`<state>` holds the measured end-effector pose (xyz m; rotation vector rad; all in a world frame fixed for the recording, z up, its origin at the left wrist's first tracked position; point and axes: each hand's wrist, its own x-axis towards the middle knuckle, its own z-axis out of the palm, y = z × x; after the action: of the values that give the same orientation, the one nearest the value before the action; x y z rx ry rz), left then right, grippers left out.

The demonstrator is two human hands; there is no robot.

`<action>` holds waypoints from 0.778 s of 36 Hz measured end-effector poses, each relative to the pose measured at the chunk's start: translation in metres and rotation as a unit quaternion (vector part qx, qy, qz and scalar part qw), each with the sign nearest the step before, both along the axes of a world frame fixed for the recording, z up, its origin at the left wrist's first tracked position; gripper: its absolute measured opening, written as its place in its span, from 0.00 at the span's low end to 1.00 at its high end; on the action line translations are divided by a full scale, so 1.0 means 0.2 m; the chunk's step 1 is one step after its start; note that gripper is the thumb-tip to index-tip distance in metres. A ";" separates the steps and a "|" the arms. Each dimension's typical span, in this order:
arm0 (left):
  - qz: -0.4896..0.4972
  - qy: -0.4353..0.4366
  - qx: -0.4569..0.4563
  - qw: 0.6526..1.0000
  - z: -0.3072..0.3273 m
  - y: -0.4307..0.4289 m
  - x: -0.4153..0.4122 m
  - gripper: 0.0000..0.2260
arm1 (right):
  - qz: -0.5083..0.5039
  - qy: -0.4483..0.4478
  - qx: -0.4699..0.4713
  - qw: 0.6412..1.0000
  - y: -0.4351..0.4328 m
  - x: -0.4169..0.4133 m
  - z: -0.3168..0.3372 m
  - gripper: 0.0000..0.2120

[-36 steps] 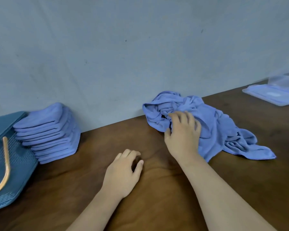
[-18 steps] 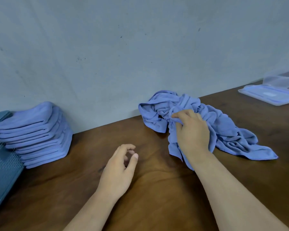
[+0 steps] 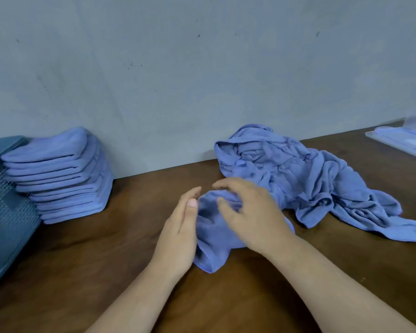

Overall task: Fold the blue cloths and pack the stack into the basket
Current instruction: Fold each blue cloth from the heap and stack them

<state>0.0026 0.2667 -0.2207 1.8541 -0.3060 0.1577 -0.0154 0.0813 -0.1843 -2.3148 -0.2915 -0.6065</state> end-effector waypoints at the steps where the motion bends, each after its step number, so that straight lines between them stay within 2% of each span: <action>1: -0.001 0.008 0.045 0.999 0.00 0.00 0.01 0.16 | -0.057 -0.008 -0.028 0.998 -0.03 0.02 -0.01 0.15; 4: 0.006 -0.015 0.187 0.982 0.01 -0.01 -0.01 0.19 | -0.184 0.043 -0.127 0.974 -0.10 0.07 -0.04 0.19; 7: 0.026 -0.075 0.285 0.955 0.05 0.00 -0.03 0.29 | -0.205 0.088 -0.162 0.961 -0.12 0.07 -0.06 0.22; 9: 0.019 -0.064 0.282 0.957 0.10 0.02 -0.03 0.32 | -0.166 0.117 -0.153 0.967 -0.10 0.06 -0.06 0.18; 11: -0.032 -0.023 0.258 0.965 0.16 0.05 -0.02 0.33 | -0.108 0.132 -0.142 0.975 -0.06 0.05 -0.06 0.13; 13: -0.062 -0.021 0.212 0.975 0.19 0.07 -0.02 0.34 | -0.024 0.140 -0.134 0.981 -0.03 0.04 -0.06 0.13; 16: 0.041 -0.108 0.089 0.989 0.14 0.16 0.04 0.28 | 0.128 0.175 -0.057 0.975 -0.01 0.03 -0.07 0.17; 18: 0.120 -0.161 0.106 0.974 0.08 0.21 0.09 0.19 | 0.196 0.180 0.041 0.963 0.00 0.03 -0.08 0.21; 19: 0.130 -0.172 0.126 0.968 0.07 0.23 0.11 0.14 | 0.204 0.168 0.076 0.961 0.01 0.02 -0.07 0.22; 21: 0.104 -0.131 0.176 0.970 0.05 0.24 0.14 0.09 | 0.173 0.125 0.102 0.972 0.00 0.03 -0.07 0.22; 23: 0.059 -0.051 0.265 0.961 0.02 0.23 0.16 0.18 | 0.090 0.090 0.068 0.990 -0.03 0.07 -0.10 0.18; 25: 0.036 -0.019 0.347 0.937 0.00 0.22 0.17 0.22 | 0.020 0.096 0.010 0.995 -0.05 0.09 -0.11 0.13; 26: 0.032 -0.021 0.357 0.933 0.00 0.21 0.16 0.21 | 0.000 0.125 -0.015 0.992 -0.05 0.09 -0.12 0.15; 28: 0.014 -0.037 0.324 0.945 0.01 0.22 0.17 0.15 | -0.013 0.179 -0.041 0.983 -0.04 0.09 -0.13 0.26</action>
<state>0.0357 0.3106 -0.2185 2.5097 -0.4189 0.1574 0.0024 0.0730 -0.2108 -2.4567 -0.1177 -0.1828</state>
